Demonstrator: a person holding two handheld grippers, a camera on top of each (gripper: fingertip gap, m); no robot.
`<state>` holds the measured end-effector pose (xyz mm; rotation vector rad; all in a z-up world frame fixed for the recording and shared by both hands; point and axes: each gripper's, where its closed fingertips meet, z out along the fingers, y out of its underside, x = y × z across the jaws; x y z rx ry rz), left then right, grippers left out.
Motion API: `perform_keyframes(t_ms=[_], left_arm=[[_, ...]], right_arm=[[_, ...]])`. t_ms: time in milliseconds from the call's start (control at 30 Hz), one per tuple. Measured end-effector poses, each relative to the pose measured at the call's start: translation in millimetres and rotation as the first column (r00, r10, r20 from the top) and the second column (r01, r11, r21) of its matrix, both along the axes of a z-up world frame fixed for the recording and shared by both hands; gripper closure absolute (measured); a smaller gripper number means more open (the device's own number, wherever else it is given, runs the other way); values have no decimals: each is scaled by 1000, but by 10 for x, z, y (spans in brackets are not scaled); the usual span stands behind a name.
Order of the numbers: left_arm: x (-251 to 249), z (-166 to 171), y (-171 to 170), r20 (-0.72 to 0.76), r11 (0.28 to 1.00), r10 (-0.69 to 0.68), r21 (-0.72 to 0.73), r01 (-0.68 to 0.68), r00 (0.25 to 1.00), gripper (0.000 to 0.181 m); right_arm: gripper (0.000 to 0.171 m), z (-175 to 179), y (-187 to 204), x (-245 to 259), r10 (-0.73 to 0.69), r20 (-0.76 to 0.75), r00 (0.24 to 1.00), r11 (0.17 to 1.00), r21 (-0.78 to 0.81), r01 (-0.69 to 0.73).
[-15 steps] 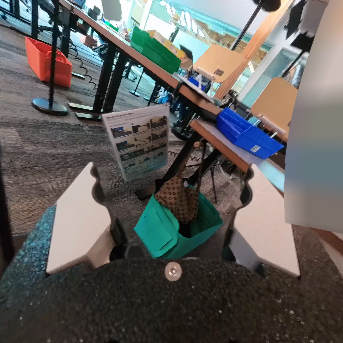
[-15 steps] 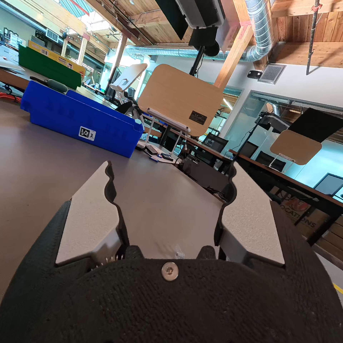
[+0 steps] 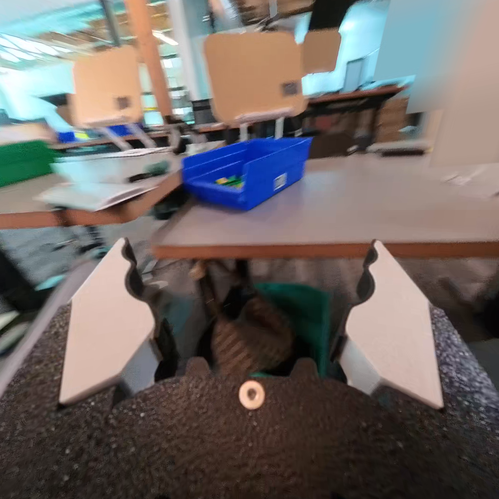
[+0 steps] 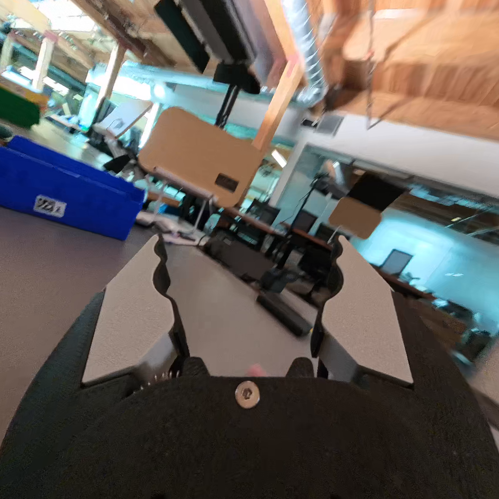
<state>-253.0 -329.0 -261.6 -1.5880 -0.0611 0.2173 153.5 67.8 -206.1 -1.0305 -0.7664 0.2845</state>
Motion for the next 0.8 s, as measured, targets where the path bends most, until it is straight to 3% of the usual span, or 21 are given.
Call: perform_keyframes(t_ms=[67, 133, 233, 267, 333, 433, 633, 800], left_arm=[[229, 106, 492, 113, 980, -200, 18, 199, 973, 31], [436, 169, 905, 189, 941, -336, 36, 336, 923, 39], [867, 234, 1415, 265, 848, -525, 85, 522, 809, 68], [1019, 243, 1577, 280, 816, -571, 91, 570, 772, 72], [1374, 228, 1871, 301, 727, -669, 73, 683, 680, 87], [1870, 151, 2262, 333, 594, -760, 7, 805, 558, 94], [2629, -70, 2696, 420, 356, -829, -111, 928, 368, 95], [2958, -144, 2986, 440, 292, -841, -118, 949, 314, 96]], right_arm=[[61, -249, 25, -3, 96, 139, 986, 984, -164, -73], [86, -639, -104, 6, 282, 303, 911, 915, -371, -160], [125, -1198, -452, 114, 585, 344, 735, 680, -702, -213], [125, -1322, -485, 161, 619, 346, 705, 638, -745, -195], [135, -1489, -500, 214, 656, 365, 661, 615, -765, -189], [145, -1580, -481, 210, 702, 343, 624, 577, -788, -215], [150, -1722, -488, 166, 814, 304, 495, 465, -852, -242], [168, -1743, -540, 115, 872, 228, 434, 358, -900, -247]])
